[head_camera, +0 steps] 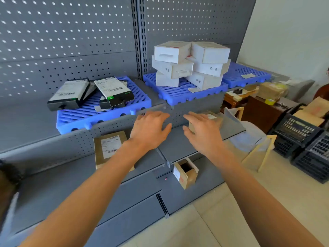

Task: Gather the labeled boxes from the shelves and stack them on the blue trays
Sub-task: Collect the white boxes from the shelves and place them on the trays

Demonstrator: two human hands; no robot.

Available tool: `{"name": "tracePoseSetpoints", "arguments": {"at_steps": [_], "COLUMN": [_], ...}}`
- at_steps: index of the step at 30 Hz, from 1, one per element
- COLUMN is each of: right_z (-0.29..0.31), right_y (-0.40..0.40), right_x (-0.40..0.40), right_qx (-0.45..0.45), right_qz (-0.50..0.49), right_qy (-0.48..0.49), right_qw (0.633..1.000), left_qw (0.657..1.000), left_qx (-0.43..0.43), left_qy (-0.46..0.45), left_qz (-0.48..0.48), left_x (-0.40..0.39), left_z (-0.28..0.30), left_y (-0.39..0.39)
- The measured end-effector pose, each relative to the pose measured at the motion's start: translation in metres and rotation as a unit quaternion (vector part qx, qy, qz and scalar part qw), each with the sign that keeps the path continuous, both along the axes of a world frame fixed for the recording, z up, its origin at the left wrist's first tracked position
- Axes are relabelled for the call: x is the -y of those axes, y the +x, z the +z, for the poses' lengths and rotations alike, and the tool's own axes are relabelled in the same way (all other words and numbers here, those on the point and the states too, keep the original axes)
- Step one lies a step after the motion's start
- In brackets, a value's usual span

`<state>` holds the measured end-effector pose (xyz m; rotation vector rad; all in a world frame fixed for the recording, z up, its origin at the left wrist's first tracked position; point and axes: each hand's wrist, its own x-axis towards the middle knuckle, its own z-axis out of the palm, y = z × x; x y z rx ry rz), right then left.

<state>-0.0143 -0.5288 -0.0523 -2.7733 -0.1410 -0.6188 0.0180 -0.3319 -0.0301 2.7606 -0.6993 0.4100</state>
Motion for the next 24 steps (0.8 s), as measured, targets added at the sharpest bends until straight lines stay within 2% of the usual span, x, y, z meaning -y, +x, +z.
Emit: {"name": "tracePoseSetpoints", "arguments": {"at_steps": [6, 11, 18, 24], "right_z": [-0.029, -0.046, -0.049, -0.059], "right_y": [-0.036, -0.064, -0.094, -0.124], "right_x": [0.001, -0.031, -0.11, -0.21], "right_qx": [-0.01, -0.046, -0.062, -0.083], "right_qz": [0.069, 0.128, 0.215, 0.31], "right_qy": [0.008, 0.024, 0.023, -0.008], "right_qw": [0.998, 0.99, 0.974, 0.947], "left_qw": [0.996, 0.987, 0.965, 0.938], "left_qx": [-0.047, -0.061, -0.072, -0.087], "left_qy": [0.024, 0.031, 0.021, -0.001], "left_qz": [0.074, 0.144, 0.25, 0.335], "left_x": [-0.01, -0.042, -0.112, -0.201], "left_z": [-0.028, -0.046, -0.054, -0.065], "left_y": [-0.059, -0.111, -0.177, -0.246]}}
